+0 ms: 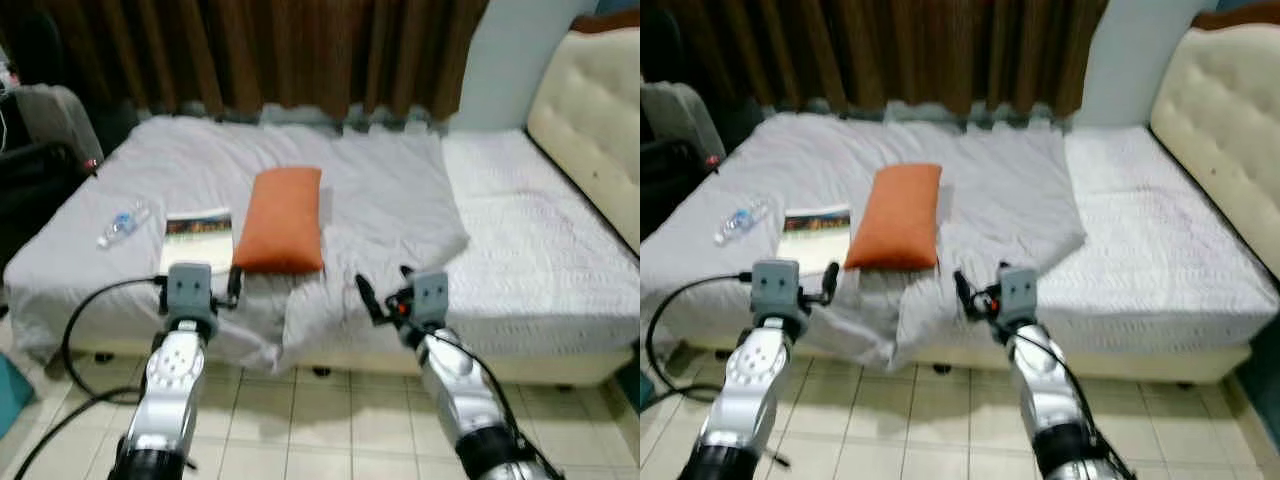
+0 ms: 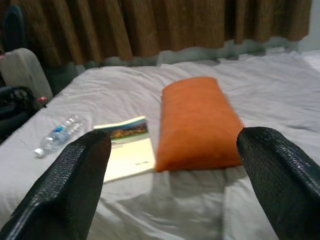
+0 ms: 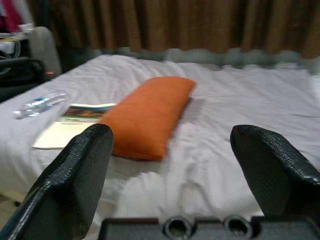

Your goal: Clean up the room

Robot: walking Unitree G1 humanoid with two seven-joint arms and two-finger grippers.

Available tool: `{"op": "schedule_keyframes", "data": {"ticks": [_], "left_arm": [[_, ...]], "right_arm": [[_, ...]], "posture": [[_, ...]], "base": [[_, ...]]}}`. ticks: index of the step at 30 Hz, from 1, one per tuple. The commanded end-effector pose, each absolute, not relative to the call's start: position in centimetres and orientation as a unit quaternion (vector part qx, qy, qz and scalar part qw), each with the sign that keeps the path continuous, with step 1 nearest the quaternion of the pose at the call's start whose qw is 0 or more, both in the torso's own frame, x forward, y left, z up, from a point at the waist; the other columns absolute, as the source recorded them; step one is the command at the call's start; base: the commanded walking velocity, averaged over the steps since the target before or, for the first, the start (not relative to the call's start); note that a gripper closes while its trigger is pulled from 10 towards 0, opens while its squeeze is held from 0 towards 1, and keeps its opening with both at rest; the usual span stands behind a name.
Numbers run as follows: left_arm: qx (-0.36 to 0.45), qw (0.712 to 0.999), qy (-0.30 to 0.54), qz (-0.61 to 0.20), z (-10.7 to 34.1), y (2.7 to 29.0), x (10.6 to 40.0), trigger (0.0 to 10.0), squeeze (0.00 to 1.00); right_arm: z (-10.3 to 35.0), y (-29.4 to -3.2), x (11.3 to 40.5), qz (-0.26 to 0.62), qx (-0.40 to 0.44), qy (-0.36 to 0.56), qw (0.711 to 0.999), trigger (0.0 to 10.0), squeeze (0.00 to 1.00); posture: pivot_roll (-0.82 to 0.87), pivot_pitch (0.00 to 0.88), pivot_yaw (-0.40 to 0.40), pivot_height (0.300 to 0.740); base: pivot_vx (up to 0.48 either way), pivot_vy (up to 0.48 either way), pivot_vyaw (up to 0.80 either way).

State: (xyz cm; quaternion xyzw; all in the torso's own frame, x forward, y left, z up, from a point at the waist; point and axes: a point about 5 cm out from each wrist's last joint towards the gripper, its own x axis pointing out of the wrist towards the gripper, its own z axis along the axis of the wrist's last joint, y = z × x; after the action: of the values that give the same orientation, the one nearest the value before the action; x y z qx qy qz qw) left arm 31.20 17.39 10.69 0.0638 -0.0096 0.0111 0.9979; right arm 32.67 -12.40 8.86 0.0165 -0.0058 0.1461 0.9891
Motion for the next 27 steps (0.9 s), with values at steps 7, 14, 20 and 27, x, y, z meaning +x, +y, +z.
{"op": "schedule_keyframes", "data": {"ticks": [7,14,20,27], "left_arm": [[0.064,0.998,-0.001,-0.008,10.52,16.44,31.38,10.0,0.0],[0.063,0.998,0.0,-0.01,10.45,16.38,31.26,10.0,0.0],[0.063,0.998,0.004,-0.015,10.36,16.4,31.23,10.0,0.0],[0.063,0.998,0.005,-0.018,10.28,16.47,31.15,10.0,0.0]], "right_arm": [[9.17,-13.29,33.04,0.134,0.006,-0.009,0.991,10.0,0.0],[9.09,-13.18,33.04,0.135,0.007,-0.006,0.991,10.0,0.0],[8.98,-13.22,33.01,0.133,0.009,-0.004,0.991,10.0,0.0],[8.82,-13.25,32.86,0.131,0.01,-0.003,0.991,10.0,0.0]], "posture": [[0.03,0.034,0.004,0.74],[0.03,0.041,0.007,0.74],[0.03,0.041,0.011,0.74],[0.03,0.038,0.014,0.74]], "base": [[0.43,0.0,0.0],[0.426,0.0,0.0],[0.426,0.0,0.0],[0.427,0.0,0.0]]}}
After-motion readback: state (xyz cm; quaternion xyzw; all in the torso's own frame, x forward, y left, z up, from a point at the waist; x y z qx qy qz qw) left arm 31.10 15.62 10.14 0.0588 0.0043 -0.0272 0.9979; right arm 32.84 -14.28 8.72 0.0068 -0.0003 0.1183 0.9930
